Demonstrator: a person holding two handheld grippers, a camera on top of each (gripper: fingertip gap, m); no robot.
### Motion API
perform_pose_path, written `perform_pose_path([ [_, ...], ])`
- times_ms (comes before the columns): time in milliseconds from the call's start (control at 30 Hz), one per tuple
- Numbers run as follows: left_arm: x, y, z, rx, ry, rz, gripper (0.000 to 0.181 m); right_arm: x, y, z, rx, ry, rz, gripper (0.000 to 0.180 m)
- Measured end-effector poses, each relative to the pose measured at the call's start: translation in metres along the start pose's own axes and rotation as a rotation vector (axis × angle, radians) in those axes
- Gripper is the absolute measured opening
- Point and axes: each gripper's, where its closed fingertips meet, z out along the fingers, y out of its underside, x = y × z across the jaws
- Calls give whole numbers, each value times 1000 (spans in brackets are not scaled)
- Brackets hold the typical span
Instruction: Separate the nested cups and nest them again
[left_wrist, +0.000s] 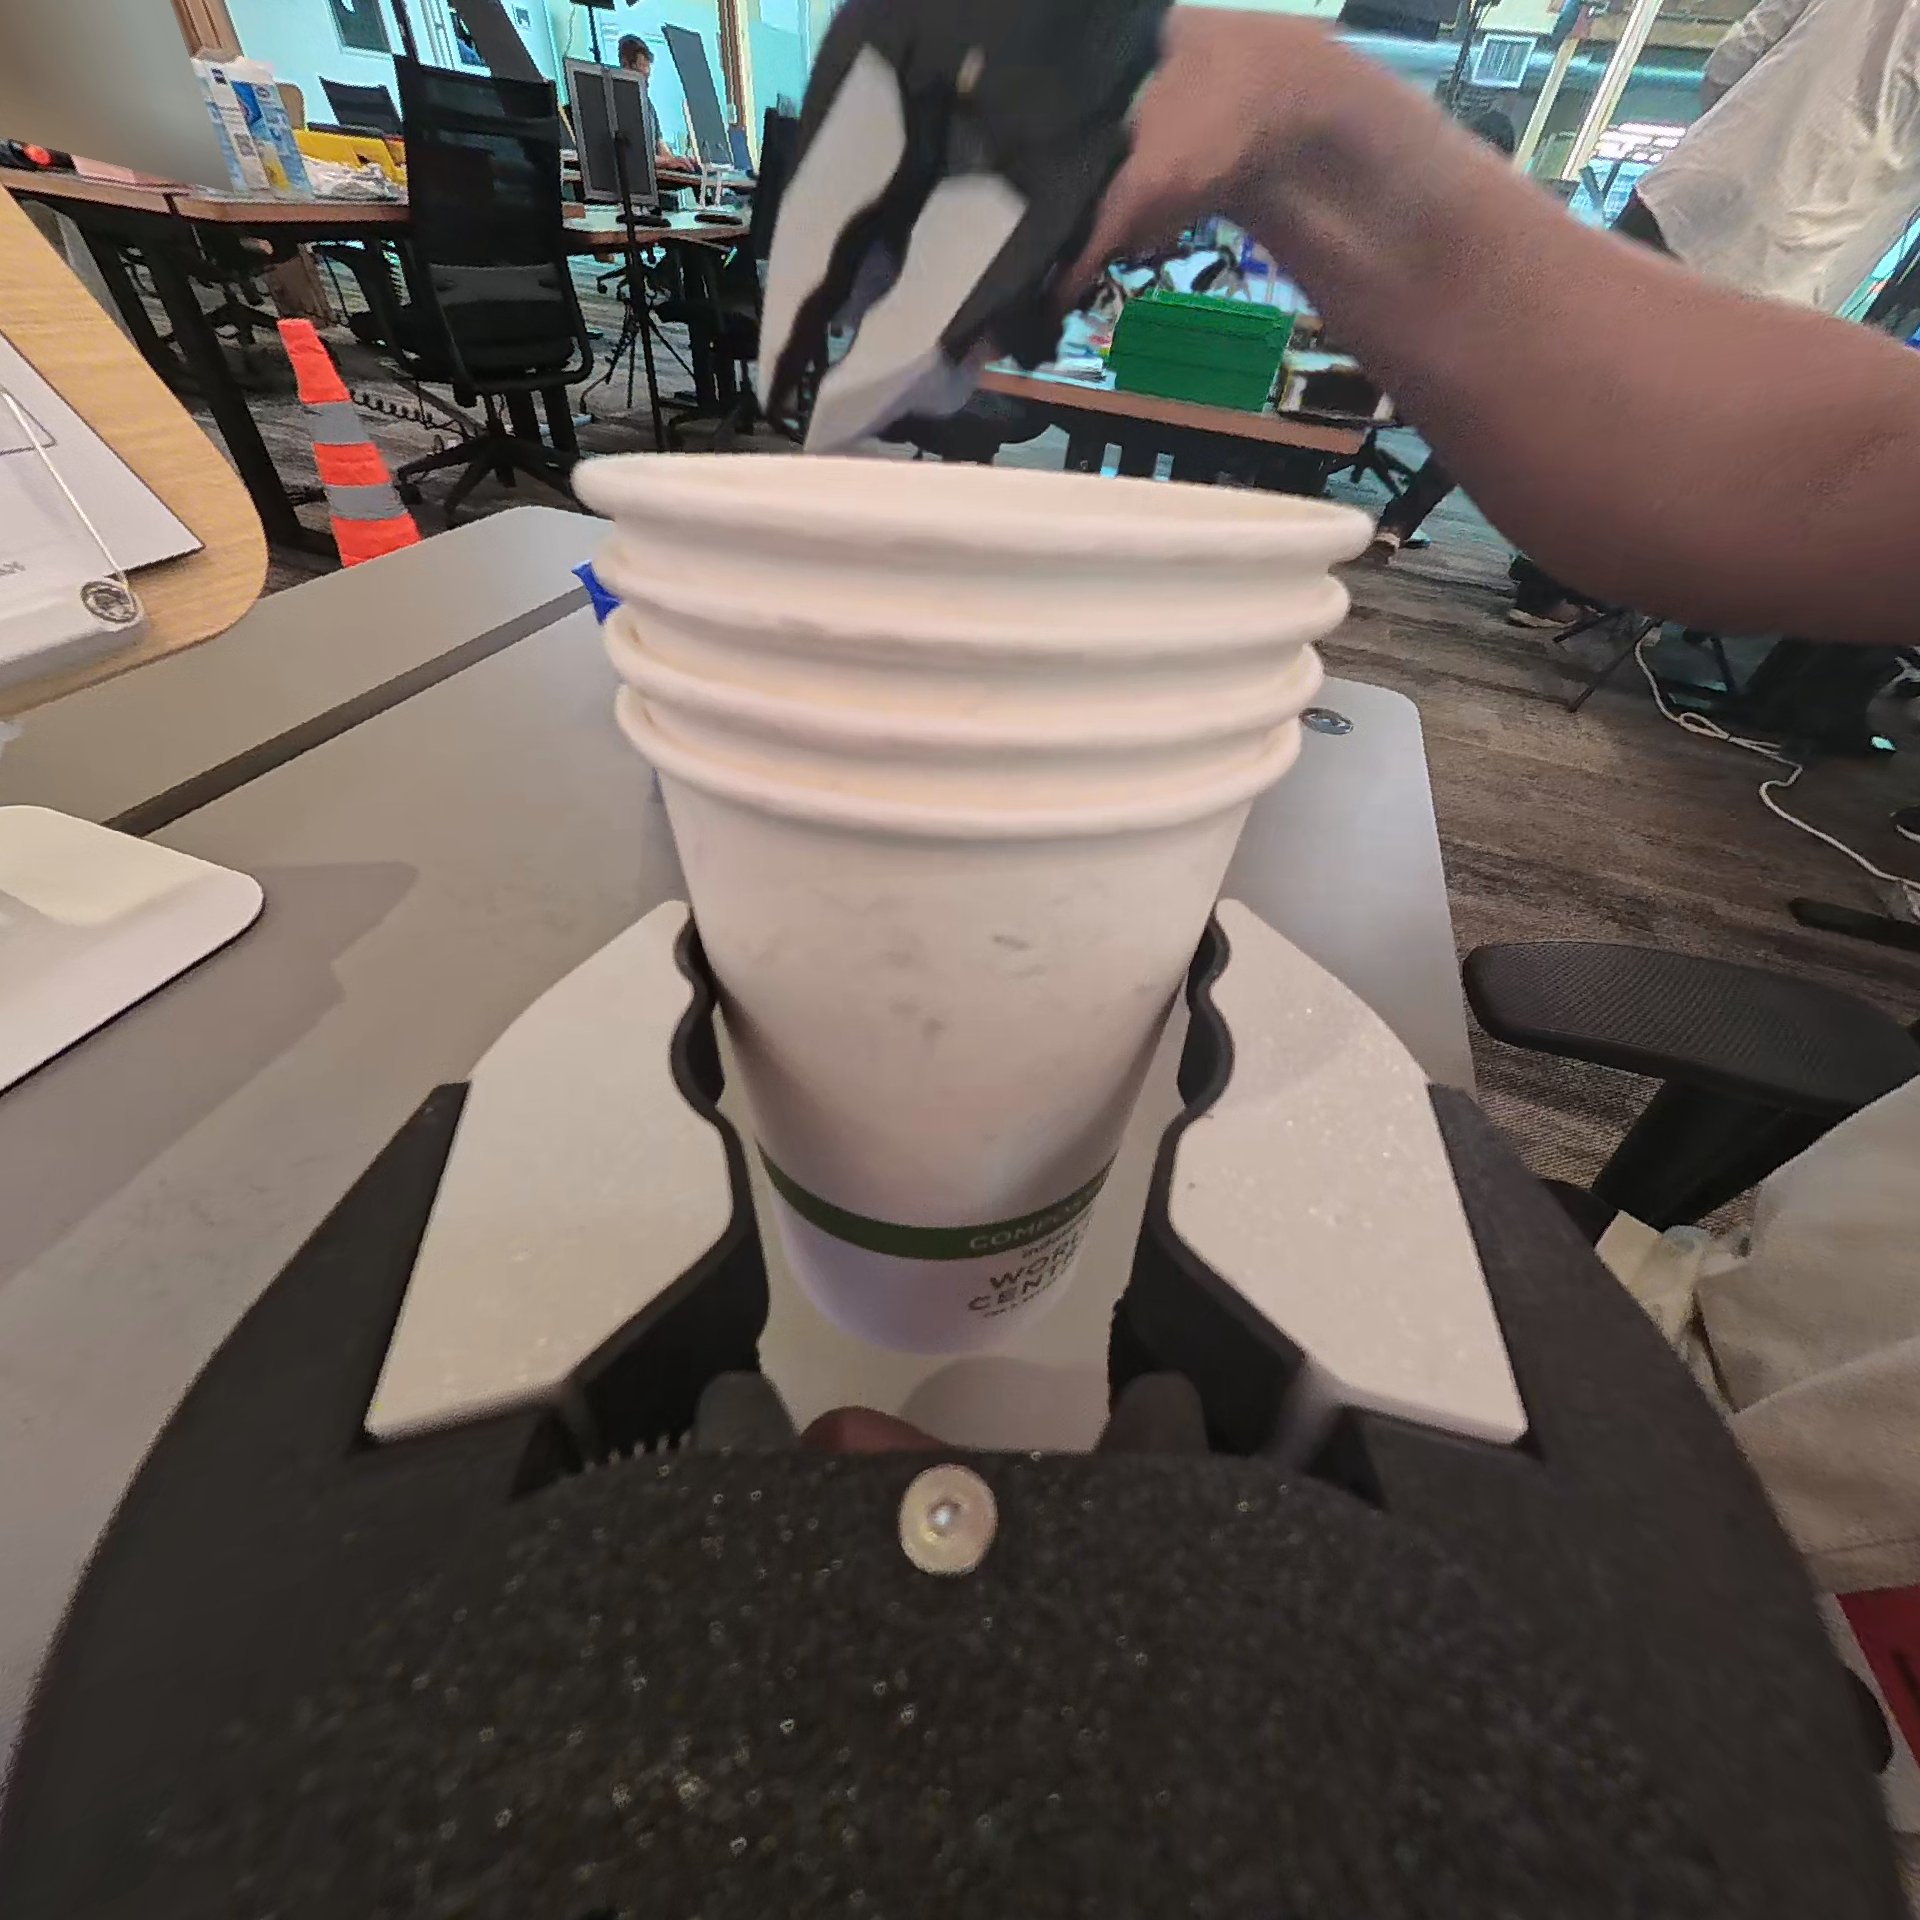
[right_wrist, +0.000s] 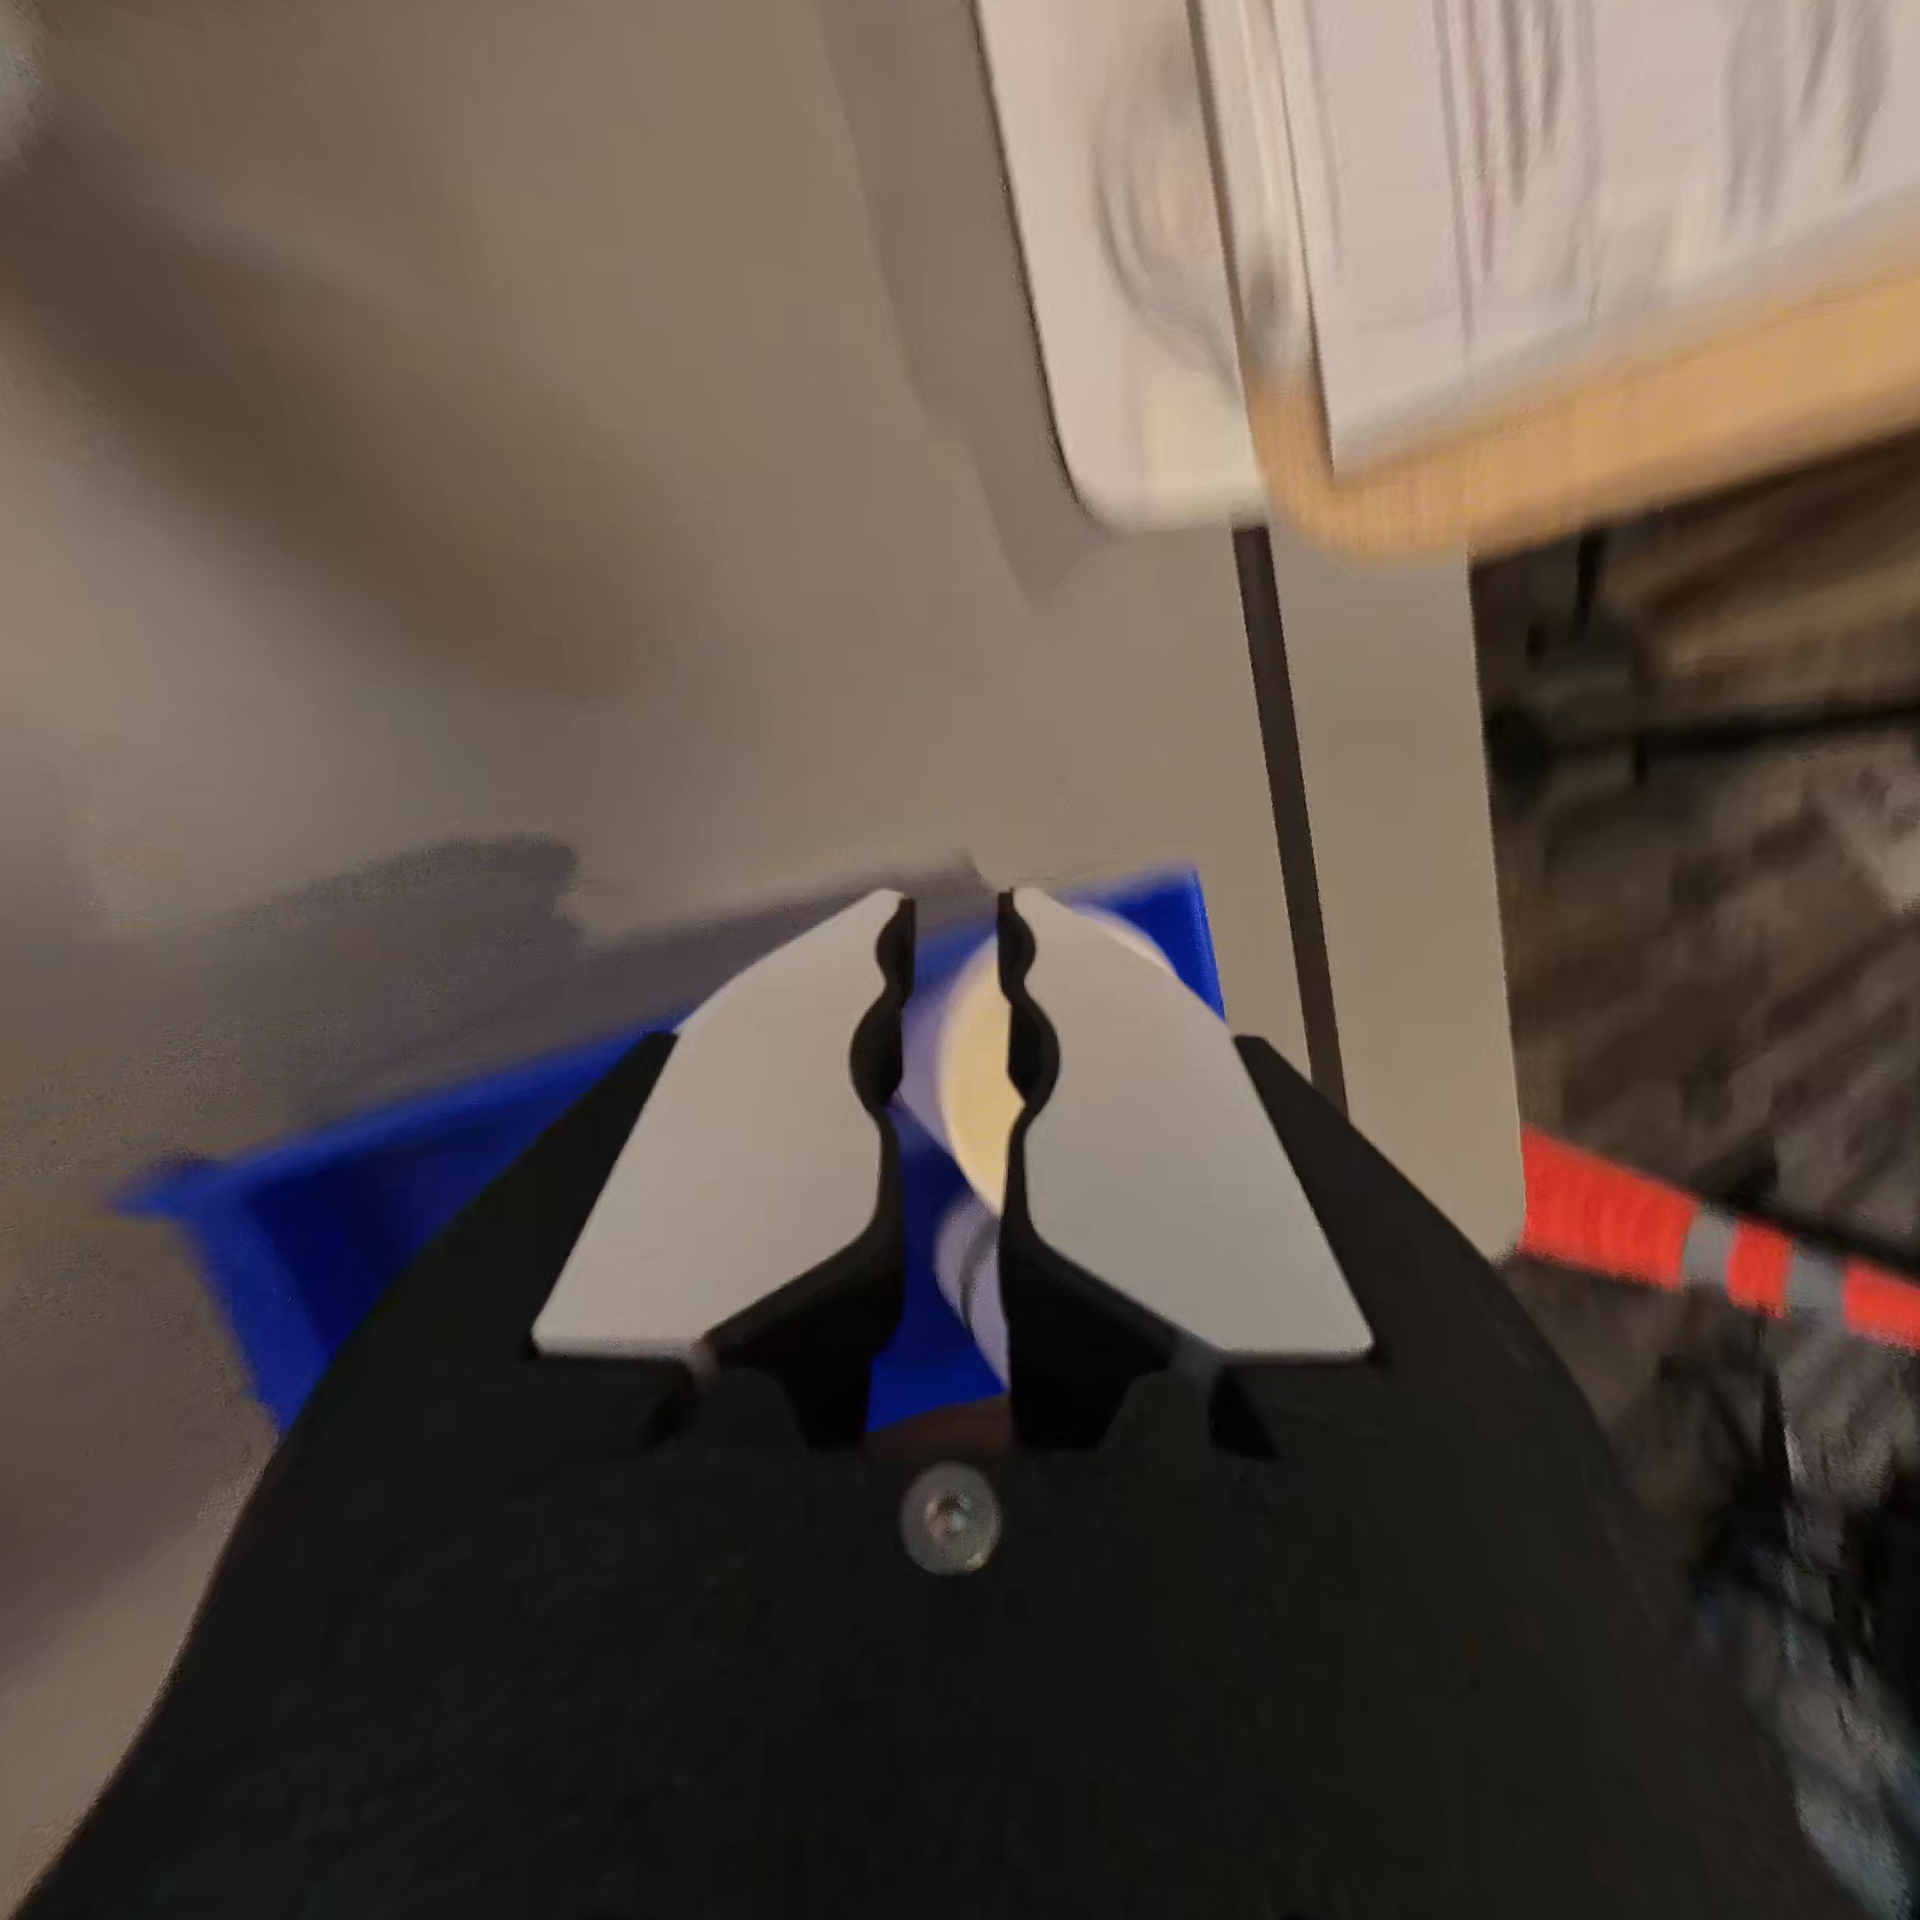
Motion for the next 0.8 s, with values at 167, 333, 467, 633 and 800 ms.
perform_pose_path([
  [167,-1,0,-2,0,-2,6,87,-132,-152,-60,367,-361,-277,15],
  [333,-1,-2,-5,7,-3,11,87,-163,-174,-47,299,-427,-361,13],
  [467,-3,-1,-5,6,-11,14,87,-164,-173,-43,264,-477,-342,4],
  [633,-1,-1,-6,8,-4,34,87,-159,-176,-55,267,-478,-354,3],
  [800,6,-3,-6,11,18,57,87,-109,-182,-118,373,-316,-306,3],
])
